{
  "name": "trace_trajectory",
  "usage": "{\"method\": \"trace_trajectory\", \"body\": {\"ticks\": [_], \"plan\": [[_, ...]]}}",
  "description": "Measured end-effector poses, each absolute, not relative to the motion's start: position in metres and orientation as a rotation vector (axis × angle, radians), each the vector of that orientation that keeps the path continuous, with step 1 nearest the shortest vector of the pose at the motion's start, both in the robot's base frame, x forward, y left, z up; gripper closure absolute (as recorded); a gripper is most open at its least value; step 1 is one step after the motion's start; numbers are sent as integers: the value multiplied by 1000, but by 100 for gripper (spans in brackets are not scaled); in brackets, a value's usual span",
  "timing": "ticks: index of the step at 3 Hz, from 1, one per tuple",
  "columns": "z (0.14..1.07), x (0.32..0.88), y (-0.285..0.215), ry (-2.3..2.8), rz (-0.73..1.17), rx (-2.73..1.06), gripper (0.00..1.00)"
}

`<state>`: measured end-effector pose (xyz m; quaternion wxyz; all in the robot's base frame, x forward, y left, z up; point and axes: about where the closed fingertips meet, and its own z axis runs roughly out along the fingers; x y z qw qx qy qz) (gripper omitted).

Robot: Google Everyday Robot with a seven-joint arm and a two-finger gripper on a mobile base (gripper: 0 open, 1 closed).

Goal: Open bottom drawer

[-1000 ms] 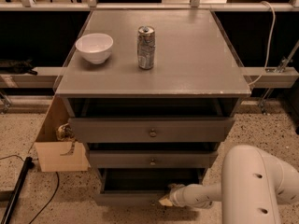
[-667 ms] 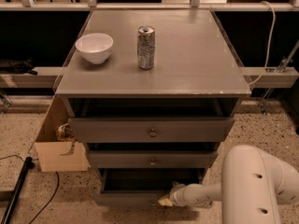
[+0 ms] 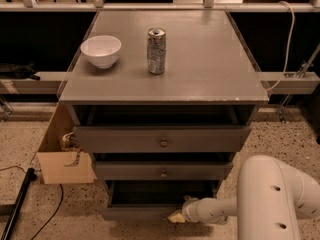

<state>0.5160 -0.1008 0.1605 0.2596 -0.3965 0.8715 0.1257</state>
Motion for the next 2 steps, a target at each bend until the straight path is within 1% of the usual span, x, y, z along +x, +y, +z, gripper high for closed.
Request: {"method": "trace_trajectory", "body": {"ticks": [1, 2], "plan": [[156, 489, -108, 2380, 332, -1096, 46], [158, 489, -107, 2380, 332, -1096, 70]]}}
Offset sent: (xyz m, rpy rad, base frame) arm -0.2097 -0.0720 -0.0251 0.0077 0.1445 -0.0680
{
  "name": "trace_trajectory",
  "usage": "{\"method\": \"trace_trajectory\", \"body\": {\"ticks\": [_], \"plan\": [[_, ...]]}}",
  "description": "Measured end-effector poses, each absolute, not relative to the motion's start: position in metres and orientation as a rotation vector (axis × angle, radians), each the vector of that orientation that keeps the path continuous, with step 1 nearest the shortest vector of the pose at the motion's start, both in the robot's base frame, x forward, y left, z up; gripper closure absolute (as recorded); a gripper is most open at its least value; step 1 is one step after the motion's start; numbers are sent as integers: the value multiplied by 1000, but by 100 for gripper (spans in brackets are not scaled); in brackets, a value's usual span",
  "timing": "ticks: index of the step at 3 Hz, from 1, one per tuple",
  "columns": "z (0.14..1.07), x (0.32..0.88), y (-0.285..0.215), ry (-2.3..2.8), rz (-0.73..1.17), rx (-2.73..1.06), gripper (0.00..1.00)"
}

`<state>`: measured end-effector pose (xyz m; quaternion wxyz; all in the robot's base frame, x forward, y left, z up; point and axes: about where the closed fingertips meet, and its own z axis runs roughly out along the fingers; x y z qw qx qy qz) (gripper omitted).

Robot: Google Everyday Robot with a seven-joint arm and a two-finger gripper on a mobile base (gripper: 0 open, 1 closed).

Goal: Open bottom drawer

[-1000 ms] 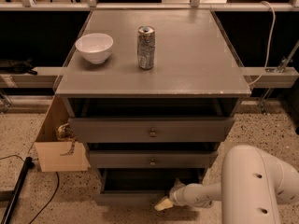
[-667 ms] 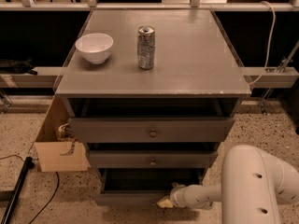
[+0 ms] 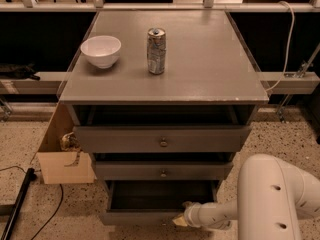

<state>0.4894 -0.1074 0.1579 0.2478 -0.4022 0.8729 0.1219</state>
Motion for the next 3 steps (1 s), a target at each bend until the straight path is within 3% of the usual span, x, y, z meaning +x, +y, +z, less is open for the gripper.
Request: {"method": "trace_trajectory", "body": {"ticks": [1, 2, 3], "plan": [[157, 479, -108, 2386, 345, -1085, 93], [160, 479, -108, 2386, 345, -1086, 100], [160, 479, -108, 2386, 345, -1086, 97]]}}
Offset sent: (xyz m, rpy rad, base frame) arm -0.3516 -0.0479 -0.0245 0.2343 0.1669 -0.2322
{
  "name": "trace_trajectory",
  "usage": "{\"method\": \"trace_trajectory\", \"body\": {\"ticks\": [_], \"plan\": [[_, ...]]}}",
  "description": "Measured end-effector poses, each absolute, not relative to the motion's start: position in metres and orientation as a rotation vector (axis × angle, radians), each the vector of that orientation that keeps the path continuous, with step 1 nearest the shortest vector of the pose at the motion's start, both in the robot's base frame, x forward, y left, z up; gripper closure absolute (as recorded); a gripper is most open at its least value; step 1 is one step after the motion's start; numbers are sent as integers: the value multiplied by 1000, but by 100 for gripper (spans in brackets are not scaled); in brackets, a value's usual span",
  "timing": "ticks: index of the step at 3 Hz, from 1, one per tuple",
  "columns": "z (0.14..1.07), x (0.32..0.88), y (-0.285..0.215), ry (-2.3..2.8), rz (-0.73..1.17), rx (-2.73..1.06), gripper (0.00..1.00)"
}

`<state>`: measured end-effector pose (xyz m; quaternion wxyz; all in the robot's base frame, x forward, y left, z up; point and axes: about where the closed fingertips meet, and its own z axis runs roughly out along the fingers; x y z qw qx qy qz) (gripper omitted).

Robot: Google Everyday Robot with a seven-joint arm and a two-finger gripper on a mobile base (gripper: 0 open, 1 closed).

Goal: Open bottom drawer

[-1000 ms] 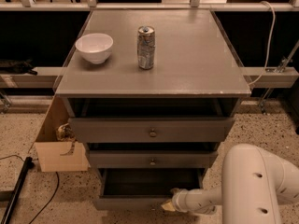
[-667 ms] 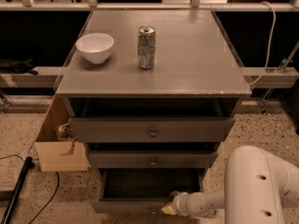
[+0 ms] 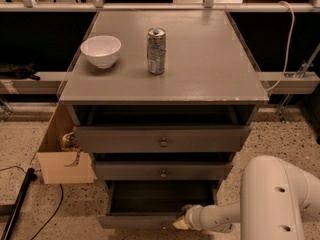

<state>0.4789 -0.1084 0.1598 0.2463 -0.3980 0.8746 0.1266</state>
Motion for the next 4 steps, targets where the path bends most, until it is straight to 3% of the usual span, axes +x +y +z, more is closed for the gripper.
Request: {"method": "trace_trajectory", "body": {"ticks": [1, 2, 3, 4], "plan": [[160, 479, -108, 2386, 345, -1086, 91], [160, 479, -108, 2386, 345, -1086, 73], [160, 479, -108, 2386, 345, -1086, 42], [160, 479, -108, 2386, 346, -1086, 17]]}}
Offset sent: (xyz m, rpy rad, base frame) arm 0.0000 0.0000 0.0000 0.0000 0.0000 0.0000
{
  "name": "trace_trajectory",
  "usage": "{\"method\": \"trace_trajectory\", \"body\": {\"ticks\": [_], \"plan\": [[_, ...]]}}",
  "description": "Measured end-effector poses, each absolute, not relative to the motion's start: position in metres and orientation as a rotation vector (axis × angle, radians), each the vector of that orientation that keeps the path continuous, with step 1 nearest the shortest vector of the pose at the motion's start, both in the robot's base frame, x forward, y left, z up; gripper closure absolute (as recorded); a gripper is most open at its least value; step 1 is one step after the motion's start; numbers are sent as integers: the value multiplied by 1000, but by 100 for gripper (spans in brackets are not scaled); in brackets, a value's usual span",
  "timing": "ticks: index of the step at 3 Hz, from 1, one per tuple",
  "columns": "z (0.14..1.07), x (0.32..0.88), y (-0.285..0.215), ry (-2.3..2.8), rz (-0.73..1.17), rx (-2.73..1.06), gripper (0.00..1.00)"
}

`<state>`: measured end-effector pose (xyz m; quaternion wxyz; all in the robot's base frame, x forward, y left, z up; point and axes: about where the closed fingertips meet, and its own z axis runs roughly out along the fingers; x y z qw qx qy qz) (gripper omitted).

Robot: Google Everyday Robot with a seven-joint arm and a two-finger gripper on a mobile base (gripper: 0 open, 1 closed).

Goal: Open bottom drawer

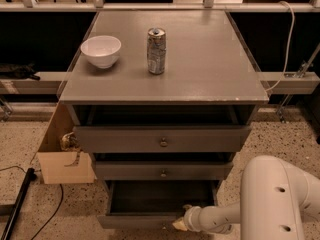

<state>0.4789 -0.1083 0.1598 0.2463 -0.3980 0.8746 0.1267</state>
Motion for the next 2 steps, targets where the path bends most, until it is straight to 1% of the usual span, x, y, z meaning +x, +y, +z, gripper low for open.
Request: {"method": "trace_trajectory", "body": {"ticks": [1, 2], "plan": [[160, 479, -108, 2386, 346, -1086, 100], [159, 468, -108, 2392, 352, -1106, 100]]}}
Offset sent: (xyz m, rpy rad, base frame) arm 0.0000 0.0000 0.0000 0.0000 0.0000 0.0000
